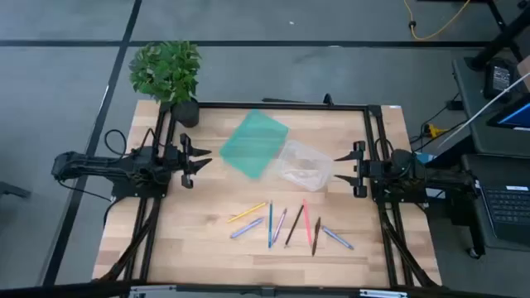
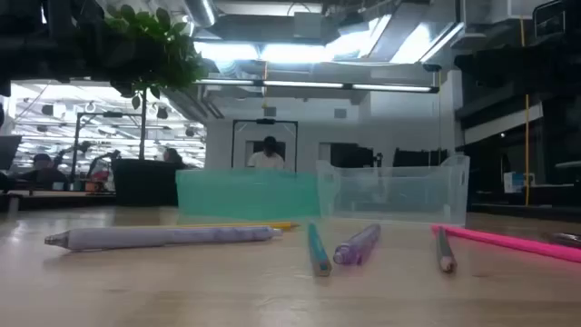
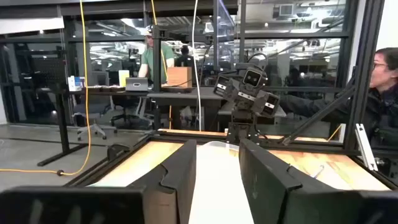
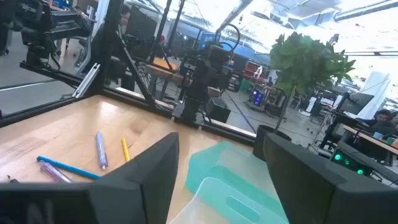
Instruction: Sort pens & pencils
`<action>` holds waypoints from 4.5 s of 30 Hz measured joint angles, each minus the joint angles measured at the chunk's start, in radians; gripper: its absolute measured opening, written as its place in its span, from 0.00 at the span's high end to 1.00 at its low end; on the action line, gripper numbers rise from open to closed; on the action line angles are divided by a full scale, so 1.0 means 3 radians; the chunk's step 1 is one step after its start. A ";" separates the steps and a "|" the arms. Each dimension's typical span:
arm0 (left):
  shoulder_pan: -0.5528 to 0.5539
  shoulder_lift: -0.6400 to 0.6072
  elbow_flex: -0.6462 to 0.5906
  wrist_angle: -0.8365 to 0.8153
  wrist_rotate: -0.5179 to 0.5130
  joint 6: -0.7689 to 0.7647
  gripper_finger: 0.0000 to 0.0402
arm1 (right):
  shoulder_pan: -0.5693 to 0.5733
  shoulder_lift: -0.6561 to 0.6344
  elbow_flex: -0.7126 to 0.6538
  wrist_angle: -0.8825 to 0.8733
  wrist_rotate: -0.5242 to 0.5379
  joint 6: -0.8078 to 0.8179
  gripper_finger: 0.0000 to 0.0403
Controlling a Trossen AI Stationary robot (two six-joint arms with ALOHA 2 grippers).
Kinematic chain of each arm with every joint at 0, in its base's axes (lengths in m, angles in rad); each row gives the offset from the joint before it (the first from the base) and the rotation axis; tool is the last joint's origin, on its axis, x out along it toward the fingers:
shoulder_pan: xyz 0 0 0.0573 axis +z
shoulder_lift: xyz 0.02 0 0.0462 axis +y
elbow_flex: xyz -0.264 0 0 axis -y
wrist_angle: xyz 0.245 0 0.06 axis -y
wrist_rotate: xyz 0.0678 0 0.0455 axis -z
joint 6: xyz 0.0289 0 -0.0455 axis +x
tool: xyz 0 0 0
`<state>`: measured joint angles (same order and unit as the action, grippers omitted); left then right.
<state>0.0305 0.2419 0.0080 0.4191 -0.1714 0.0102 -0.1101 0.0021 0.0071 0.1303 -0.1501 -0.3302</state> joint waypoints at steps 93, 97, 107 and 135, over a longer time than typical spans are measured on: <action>-0.0001 -0.0001 0.0001 0.0149 0.0002 -0.0015 0.71 | -0.0001 0.0001 0.0000 0.0537 -0.0628 0.1665 0.41; -0.0002 -0.0001 0.0001 0.0165 0.0044 -0.0172 0.71 | -0.0001 0.0001 0.0000 0.0711 -0.0957 0.1693 0.41; -0.0003 0.0001 0.0005 0.0052 0.0044 -0.0177 0.71 | 0.0001 0.0005 0.0000 0.0750 -0.1312 0.1828 0.41; -0.0263 0.0070 0.1393 -0.2108 0.0069 -0.0370 0.71 | 0.0667 0.1052 0.1917 -0.0405 -0.0624 0.2124 0.50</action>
<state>-0.0485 0.2628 0.4258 -0.2132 -0.1509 -0.1009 0.0901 0.3176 0.5820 0.0086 -0.3373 0.3070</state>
